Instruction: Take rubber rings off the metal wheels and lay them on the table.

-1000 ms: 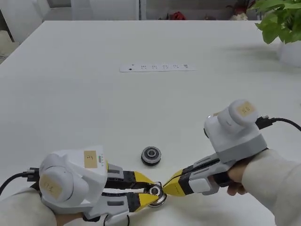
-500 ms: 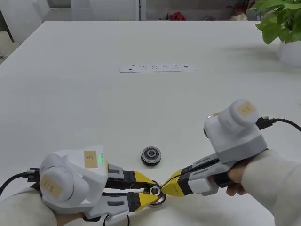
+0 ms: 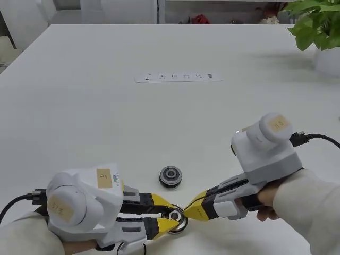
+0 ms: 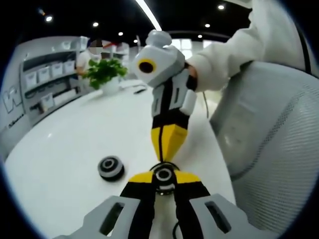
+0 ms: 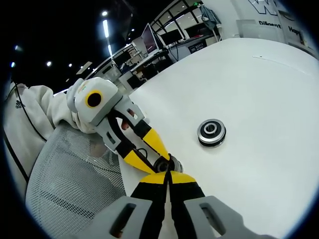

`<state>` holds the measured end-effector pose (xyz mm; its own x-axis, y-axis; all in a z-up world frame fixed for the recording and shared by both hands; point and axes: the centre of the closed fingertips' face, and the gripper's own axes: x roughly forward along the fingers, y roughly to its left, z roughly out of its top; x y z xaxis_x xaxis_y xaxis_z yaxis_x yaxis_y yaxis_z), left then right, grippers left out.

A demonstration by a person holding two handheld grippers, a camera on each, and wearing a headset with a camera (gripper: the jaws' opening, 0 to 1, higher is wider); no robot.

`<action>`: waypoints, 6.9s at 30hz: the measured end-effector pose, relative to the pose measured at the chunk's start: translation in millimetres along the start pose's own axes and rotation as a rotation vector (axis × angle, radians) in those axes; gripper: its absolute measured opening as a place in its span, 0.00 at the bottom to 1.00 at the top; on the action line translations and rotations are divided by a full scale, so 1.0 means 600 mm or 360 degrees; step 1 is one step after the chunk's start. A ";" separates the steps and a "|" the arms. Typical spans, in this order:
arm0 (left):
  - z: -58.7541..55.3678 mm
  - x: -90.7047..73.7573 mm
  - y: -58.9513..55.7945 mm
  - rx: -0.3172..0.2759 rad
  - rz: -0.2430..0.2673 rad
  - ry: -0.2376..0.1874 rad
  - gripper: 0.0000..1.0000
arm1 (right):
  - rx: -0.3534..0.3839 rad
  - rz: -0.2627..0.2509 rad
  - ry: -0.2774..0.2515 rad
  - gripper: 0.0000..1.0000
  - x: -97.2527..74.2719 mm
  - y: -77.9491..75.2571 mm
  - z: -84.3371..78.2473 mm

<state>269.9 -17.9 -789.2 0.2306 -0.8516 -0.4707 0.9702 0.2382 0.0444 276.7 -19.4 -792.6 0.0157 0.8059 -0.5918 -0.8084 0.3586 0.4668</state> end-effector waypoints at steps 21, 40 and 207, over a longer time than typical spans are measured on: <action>0.076 -0.068 -0.002 0.0038 -0.0069 -0.0103 0.49 | 0.0034 -0.0005 -0.0049 0.00 -0.010 0.005 0.010; 0.054 -0.177 0.008 0.0017 0.0149 -0.0011 0.69 | 0.0044 0.0026 -0.0130 0.00 -0.018 0.021 0.034; 0.049 -0.345 -0.009 -0.0237 0.0642 -0.0020 0.88 | -0.0120 -0.0260 -0.0406 0.34 -0.078 0.005 0.101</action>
<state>218.9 143.3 -666.2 0.5910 -0.6820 -0.4308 0.7811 0.6172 0.0946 308.9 -27.4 -723.6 0.2882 0.8361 -0.4667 -0.8243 0.4647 0.3234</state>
